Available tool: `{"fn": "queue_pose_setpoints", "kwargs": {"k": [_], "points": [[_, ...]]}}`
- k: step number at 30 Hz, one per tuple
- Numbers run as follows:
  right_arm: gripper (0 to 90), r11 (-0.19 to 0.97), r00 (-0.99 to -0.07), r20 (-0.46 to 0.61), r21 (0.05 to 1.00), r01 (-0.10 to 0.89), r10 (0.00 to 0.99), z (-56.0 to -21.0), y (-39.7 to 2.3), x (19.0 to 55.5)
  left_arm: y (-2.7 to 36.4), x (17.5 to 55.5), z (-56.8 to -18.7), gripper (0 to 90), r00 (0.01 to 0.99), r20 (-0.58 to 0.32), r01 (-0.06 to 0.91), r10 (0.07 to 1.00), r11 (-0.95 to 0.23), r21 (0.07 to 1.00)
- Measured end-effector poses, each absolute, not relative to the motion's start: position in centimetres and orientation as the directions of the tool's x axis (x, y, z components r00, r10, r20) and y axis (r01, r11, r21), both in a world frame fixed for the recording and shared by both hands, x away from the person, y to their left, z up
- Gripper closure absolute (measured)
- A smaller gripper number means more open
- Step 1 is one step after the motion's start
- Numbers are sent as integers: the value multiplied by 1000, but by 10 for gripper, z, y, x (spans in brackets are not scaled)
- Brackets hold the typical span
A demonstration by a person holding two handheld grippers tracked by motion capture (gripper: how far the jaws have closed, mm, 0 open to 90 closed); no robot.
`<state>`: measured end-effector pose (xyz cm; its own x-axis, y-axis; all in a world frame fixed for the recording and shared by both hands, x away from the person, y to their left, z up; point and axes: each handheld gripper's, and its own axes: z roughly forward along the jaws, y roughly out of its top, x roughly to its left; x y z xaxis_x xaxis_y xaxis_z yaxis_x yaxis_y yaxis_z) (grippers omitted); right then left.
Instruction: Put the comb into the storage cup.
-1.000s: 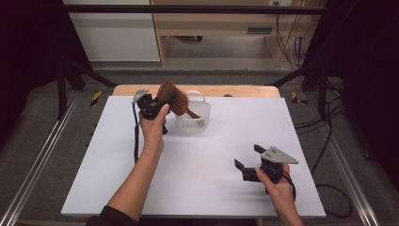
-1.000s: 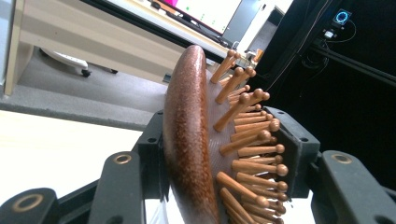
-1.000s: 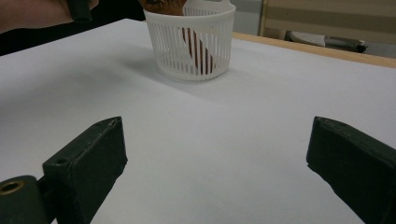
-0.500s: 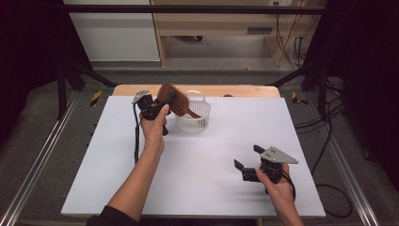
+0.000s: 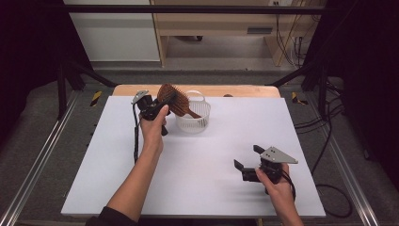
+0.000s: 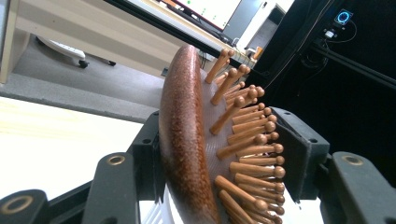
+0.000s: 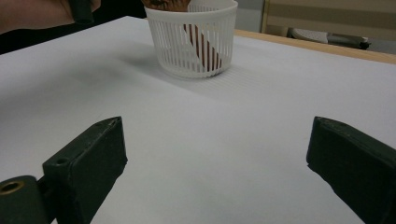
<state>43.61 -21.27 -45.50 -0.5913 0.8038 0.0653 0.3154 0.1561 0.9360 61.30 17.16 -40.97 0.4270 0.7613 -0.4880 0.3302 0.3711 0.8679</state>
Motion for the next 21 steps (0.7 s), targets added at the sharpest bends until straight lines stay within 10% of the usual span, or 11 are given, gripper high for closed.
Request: {"fn": "queue_pose_setpoints", "kwargs": {"k": [21], "points": [[52,158,-593,66,935,317,803,-455,-212,436,172,613,-409,312,434,-452,294,779,352,888]]}}
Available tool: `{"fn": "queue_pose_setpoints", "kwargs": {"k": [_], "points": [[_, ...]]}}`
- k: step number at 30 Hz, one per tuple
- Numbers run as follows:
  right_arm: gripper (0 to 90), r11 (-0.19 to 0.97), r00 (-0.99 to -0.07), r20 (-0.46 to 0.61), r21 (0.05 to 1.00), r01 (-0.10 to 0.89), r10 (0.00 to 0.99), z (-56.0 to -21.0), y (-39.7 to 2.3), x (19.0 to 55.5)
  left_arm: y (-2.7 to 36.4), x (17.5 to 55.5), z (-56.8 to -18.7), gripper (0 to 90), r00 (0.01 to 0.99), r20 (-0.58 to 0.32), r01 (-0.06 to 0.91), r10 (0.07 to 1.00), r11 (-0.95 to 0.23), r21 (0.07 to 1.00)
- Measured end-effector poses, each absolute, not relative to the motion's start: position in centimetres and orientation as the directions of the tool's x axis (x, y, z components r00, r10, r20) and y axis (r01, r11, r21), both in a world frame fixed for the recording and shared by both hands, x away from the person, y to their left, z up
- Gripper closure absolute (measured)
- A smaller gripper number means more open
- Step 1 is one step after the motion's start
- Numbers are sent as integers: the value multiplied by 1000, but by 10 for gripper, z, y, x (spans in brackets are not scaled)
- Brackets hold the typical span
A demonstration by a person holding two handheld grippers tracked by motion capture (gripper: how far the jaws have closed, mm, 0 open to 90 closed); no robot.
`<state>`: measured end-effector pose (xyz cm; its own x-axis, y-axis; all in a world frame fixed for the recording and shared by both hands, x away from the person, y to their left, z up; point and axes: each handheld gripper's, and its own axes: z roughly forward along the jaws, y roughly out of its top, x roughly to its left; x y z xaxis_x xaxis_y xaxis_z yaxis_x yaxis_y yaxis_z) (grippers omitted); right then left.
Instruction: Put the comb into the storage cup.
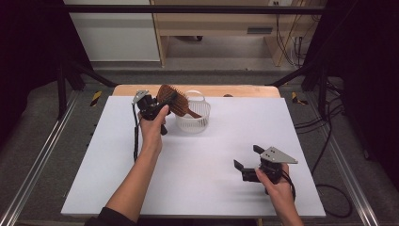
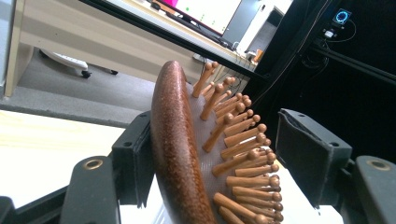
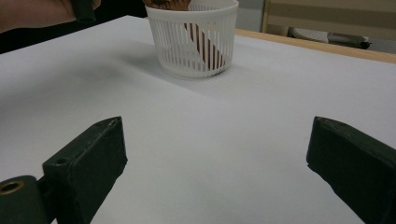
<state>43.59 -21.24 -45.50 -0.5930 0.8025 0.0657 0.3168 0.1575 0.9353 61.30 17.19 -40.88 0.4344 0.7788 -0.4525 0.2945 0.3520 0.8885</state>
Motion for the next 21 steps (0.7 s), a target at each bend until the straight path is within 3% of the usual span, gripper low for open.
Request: {"fn": "queue_pose_setpoints", "kwargs": {"k": [21], "points": [[52,157,-594,68,935,318,802,-455,-212,436,177,614,-412,288,401,-442,305,802,338,890]]}}
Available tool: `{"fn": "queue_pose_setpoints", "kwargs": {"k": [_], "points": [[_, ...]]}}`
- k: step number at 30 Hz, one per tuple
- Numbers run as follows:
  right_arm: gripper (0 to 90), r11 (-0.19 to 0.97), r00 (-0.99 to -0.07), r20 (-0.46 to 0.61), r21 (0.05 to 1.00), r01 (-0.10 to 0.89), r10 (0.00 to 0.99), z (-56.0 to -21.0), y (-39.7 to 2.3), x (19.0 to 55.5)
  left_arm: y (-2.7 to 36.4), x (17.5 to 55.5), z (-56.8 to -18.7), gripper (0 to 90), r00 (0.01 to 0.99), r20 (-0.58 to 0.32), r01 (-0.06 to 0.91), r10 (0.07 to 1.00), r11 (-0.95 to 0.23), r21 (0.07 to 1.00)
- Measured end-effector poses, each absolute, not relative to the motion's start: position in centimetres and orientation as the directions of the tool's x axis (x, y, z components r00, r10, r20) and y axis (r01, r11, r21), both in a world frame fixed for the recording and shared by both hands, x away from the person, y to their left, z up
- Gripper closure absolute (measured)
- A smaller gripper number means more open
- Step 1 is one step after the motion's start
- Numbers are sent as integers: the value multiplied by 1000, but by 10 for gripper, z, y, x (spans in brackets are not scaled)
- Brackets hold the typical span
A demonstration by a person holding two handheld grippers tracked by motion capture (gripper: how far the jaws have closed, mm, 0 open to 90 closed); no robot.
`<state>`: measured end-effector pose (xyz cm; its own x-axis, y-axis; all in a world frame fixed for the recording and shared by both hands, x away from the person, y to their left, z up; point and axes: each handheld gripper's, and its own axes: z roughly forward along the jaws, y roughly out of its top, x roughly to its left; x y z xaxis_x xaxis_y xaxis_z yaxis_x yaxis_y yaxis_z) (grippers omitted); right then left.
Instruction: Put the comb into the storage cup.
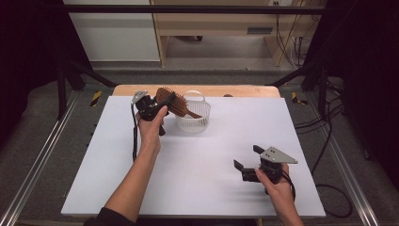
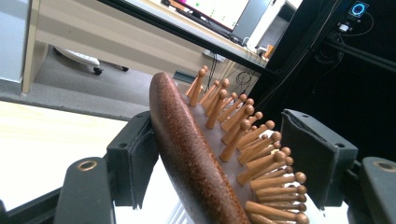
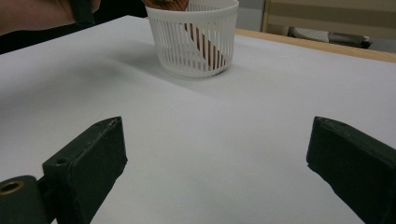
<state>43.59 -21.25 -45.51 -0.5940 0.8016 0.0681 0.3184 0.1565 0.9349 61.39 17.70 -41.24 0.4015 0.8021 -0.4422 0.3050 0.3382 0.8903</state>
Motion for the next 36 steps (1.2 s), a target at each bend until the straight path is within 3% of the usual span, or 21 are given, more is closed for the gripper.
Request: {"fn": "queue_pose_setpoints", "kwargs": {"k": [36], "points": [[50,159,-595,67,934,320,801,-455,-212,436,177,614,-412,234,401,-404,276,822,312,909]]}}
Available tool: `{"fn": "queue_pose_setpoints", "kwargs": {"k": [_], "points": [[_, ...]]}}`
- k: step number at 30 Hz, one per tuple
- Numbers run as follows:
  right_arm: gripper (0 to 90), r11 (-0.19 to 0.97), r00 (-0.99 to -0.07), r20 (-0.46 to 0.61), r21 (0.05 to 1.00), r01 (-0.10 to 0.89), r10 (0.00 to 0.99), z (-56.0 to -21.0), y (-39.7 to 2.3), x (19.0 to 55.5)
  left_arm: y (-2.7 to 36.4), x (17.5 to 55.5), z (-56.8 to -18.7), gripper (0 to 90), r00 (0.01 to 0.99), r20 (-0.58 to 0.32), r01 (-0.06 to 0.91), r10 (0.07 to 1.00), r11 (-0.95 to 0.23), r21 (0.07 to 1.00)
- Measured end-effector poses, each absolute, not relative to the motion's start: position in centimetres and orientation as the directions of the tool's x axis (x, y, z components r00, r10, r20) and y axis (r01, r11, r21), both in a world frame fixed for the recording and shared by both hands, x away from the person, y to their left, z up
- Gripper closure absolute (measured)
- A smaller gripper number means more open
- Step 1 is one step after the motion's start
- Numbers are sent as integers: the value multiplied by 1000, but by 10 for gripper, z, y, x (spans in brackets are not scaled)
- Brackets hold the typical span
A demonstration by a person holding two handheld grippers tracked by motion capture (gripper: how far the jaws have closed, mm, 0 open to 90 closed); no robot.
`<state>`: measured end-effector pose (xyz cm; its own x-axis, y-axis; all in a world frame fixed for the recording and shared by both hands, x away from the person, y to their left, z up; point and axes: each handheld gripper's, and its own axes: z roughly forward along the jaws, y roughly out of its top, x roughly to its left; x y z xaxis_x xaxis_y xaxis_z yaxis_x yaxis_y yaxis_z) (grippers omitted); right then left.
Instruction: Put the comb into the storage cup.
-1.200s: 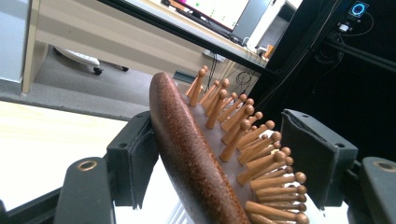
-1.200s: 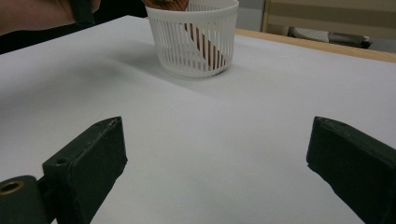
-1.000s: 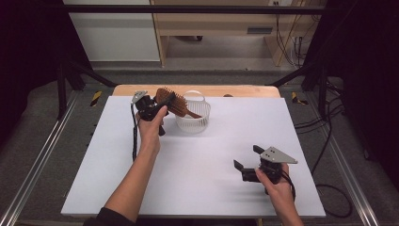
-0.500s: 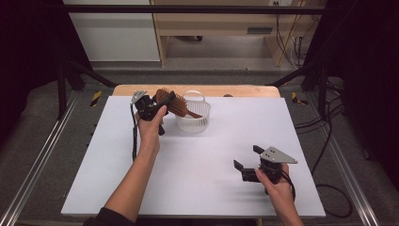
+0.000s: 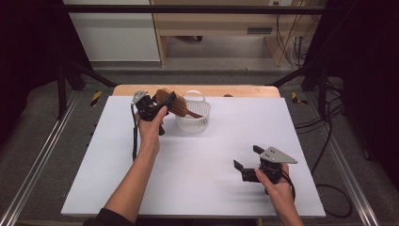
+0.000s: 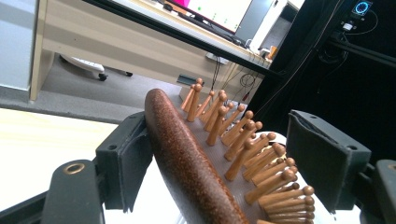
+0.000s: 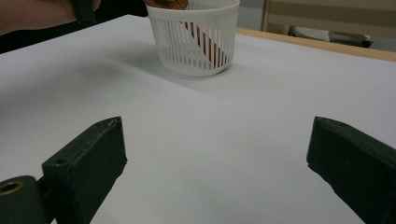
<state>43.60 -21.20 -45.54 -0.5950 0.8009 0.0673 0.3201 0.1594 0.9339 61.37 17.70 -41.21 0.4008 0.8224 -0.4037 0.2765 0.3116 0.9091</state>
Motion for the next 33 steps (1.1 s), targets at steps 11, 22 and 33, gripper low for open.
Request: {"fn": "queue_pose_setpoints", "kwargs": {"k": [11,22,33], "points": [[49,158,-596,70,933,322,800,-456,-212,436,176,613,-412,168,399,-390,267,830,302,915],[49,160,-598,71,932,324,798,-456,-211,436,174,613,-412,76,384,-381,275,841,289,917],[48,160,-598,72,932,325,798,-456,-211,436,172,610,-410,65,387,-344,256,856,259,931]]}}
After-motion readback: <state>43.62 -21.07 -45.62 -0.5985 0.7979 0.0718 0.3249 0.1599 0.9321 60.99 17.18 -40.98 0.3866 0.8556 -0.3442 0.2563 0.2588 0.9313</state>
